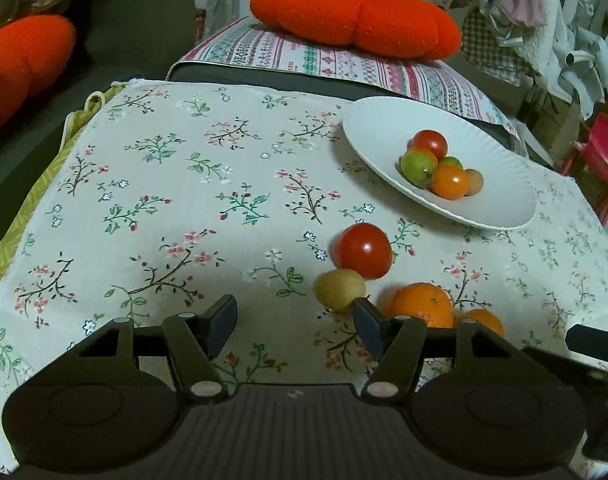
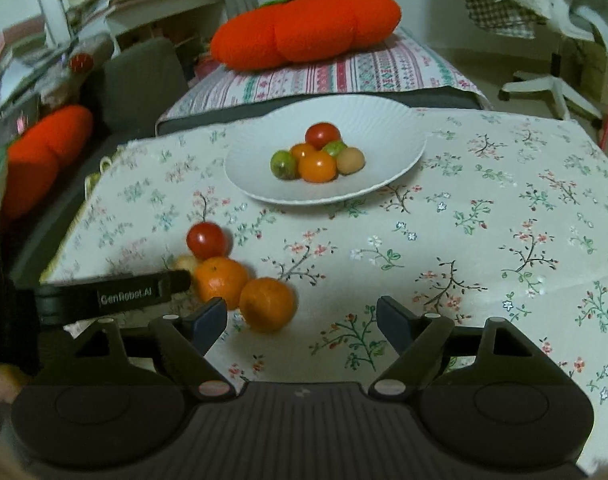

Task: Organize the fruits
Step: 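Move both grippers back to the remaining fruit pile, then grasp a beige fruit with the left gripper while the right grasps a mandarin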

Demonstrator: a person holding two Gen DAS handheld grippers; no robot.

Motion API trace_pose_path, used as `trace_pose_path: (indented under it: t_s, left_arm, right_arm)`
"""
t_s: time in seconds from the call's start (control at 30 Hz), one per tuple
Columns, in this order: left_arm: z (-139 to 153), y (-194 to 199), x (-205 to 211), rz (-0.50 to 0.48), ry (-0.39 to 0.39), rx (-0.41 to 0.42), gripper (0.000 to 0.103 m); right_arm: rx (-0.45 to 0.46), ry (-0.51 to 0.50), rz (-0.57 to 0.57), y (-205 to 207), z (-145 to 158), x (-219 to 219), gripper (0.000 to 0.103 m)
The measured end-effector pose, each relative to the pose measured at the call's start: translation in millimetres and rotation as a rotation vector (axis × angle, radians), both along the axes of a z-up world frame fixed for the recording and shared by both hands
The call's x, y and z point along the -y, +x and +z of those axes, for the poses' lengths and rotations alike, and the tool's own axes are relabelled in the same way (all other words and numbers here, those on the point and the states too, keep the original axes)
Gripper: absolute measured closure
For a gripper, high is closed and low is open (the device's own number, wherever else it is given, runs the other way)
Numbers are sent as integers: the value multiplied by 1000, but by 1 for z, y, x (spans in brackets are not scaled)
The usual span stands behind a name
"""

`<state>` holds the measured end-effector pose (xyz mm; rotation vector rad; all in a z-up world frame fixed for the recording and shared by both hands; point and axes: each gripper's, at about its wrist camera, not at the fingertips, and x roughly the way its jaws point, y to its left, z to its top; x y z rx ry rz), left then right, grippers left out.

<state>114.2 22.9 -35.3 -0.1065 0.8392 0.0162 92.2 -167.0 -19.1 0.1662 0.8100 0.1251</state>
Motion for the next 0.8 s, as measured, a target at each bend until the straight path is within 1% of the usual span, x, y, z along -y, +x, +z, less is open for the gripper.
trace_pose_path:
  t_s: [0.1,0.2,0.27,0.4,0.47,0.57,0.6,0.63,0.7,0.73,0.8]
  left_arm:
    - [0,3,0,-1,1,15,49]
    - [-3,8,1,4,3,23,49]
    - [-3,10,4,-3,8,28,49]
    - [0,10,8,-26,-7,40,50]
    - [-2,10,10,-36,12,42,54]
    - [-5,11,14,-40,67,40,68]
    - [-5,11,15,-39,85,44,76]
    - [-5,12,14,-36,91,47,83]
    - [-5,12,10,-27,79,51,90]
    - [-5,13,8,-22,72,50,92]
    - [-5,14,5,-18,54,50,92]
  right_arm:
    - [-4,-22,0,2,-2,-1,23]
    - [-9,-22,-4,2,-4,0,22]
    - [-13,-29,-3,3,-5,-1,22]
    - [-18,-36,-2,4,-6,-2,21]
    - [-19,-38,-1,4,-6,-2,21]
    - [-23,-45,4,5,-8,-4,21]
    - [-25,-47,6,5,-8,-5,21]
    - [-27,-51,8,5,-9,-5,21]
    - [-30,-57,9,6,-10,-6,21]
    - [-31,-60,8,7,-10,-6,21]
    - [-34,-64,9,7,-11,-7,21]
